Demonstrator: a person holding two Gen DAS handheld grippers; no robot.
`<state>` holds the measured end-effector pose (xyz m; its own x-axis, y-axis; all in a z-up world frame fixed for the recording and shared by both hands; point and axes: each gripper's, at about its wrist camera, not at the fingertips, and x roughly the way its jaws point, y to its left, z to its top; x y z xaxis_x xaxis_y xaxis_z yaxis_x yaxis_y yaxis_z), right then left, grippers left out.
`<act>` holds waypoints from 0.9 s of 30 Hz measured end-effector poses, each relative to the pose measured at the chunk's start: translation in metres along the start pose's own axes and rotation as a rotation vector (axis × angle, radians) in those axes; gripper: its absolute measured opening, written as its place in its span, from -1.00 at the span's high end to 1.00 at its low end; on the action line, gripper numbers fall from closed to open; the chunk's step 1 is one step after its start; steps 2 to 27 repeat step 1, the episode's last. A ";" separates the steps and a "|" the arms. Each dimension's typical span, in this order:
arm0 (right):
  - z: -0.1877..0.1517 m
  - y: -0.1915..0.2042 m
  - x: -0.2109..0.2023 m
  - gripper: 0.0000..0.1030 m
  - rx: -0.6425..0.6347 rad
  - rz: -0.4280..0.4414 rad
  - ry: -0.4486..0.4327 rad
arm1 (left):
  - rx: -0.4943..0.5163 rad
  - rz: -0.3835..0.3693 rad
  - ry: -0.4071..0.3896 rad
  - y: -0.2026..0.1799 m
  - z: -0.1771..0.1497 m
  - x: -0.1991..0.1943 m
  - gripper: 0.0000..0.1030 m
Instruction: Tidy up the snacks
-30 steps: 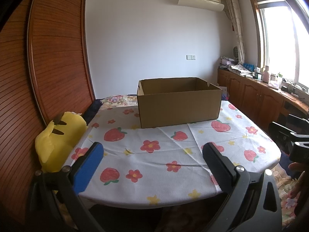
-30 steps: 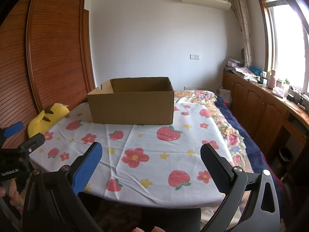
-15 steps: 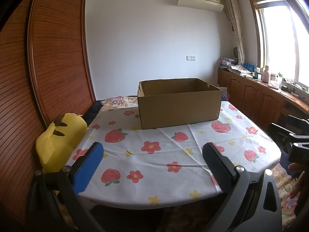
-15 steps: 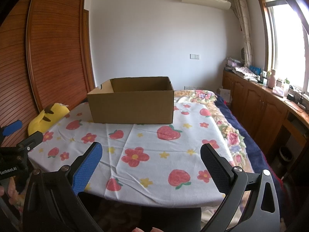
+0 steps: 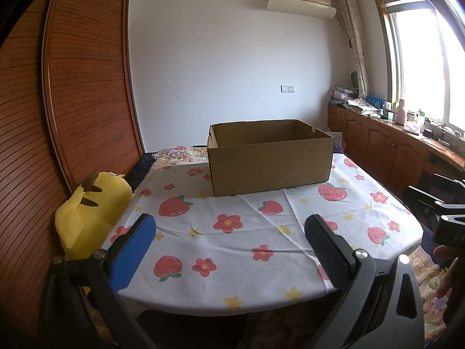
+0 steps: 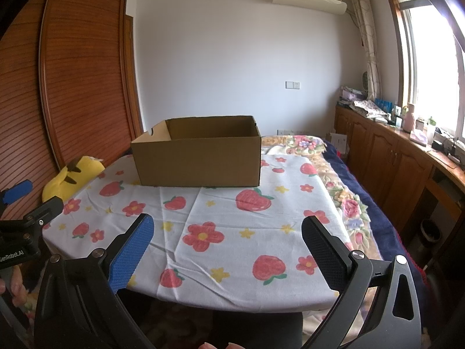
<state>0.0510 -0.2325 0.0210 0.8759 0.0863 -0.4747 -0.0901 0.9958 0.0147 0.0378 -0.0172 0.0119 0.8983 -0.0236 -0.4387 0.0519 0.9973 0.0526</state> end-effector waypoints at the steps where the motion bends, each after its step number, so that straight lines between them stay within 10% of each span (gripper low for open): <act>1: 0.000 0.000 0.000 -1.00 0.000 0.000 0.000 | 0.000 -0.001 0.000 0.000 0.000 0.000 -1.00; 27: 0.000 0.000 0.000 -1.00 0.000 0.000 0.000 | 0.000 -0.001 0.000 0.000 0.000 0.000 -1.00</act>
